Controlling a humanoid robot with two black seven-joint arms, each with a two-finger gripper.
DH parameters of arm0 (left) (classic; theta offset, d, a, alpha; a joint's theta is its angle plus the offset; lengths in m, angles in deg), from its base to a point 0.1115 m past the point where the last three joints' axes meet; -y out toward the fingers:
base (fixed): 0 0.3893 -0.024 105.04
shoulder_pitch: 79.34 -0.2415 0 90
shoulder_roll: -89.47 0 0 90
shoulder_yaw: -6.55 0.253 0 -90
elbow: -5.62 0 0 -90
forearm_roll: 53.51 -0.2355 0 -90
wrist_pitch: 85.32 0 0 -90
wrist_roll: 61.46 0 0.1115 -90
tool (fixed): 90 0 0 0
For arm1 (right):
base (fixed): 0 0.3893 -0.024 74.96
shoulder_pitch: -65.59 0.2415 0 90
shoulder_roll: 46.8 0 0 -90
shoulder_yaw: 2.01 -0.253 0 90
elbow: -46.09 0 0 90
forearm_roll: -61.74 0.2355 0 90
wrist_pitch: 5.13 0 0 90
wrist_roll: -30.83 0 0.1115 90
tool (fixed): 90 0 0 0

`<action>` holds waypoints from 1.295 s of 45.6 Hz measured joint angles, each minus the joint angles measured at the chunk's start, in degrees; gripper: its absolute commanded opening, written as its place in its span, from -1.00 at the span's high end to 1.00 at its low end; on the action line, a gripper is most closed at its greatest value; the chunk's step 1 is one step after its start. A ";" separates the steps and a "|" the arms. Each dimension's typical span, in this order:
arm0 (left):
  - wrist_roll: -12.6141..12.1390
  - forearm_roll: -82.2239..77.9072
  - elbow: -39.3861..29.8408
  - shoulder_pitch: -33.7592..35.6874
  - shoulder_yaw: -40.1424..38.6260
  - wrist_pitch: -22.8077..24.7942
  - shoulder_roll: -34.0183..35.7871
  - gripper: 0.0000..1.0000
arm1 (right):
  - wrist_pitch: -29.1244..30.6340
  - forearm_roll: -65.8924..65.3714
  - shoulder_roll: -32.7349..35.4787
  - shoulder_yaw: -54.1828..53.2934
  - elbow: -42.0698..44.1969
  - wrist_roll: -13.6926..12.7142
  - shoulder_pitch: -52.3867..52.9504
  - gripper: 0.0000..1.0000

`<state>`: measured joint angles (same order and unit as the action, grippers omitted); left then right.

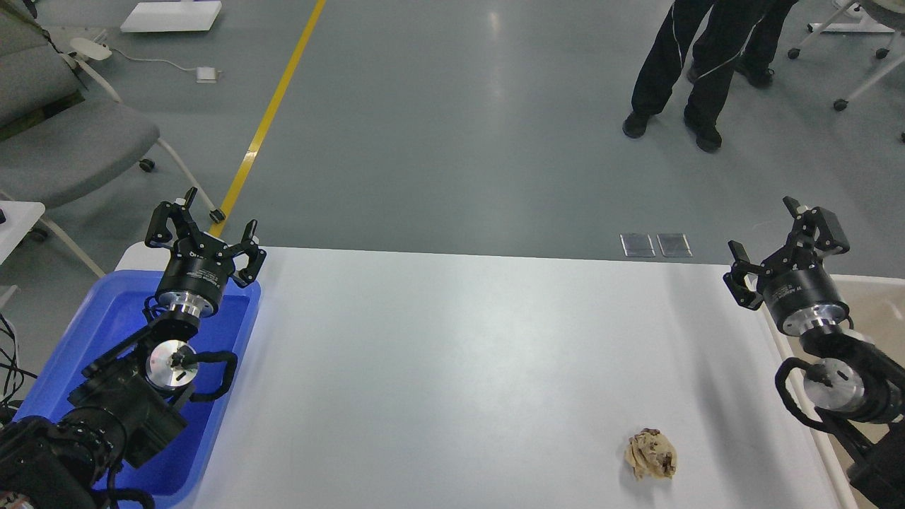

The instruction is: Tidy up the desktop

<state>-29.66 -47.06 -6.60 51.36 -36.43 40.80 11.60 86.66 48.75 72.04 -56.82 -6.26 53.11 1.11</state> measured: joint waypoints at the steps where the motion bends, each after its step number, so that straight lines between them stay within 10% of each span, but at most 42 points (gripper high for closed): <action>1: 0.00 0.00 0.00 0.00 0.00 0.00 0.00 -1.00 | -0.07 0.16 0.82 0.70 -0.62 -0.39 0.08 -1.00; 15: 0.03 -0.04 0.00 0.00 0.00 -0.01 0.00 -1.00 | -0.61 -0.17 18.86 16.87 -13.55 -5.03 8.12 -1.00; 29: 0.03 0.00 0.00 0.01 0.00 -0.01 0.00 -1.00 | -0.72 -10.60 28.62 42.55 -23.22 -17.67 29.18 -1.00; 59: -0.05 -0.04 0.00 0.07 0.03 -0.01 0.00 -1.00 | -1.12 -46.44 18.65 71.16 -27.01 -22.58 44.79 -1.00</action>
<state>-29.71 -47.10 -6.59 51.42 -36.40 40.79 11.60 85.54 2.31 90.70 14.34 -33.28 30.53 45.91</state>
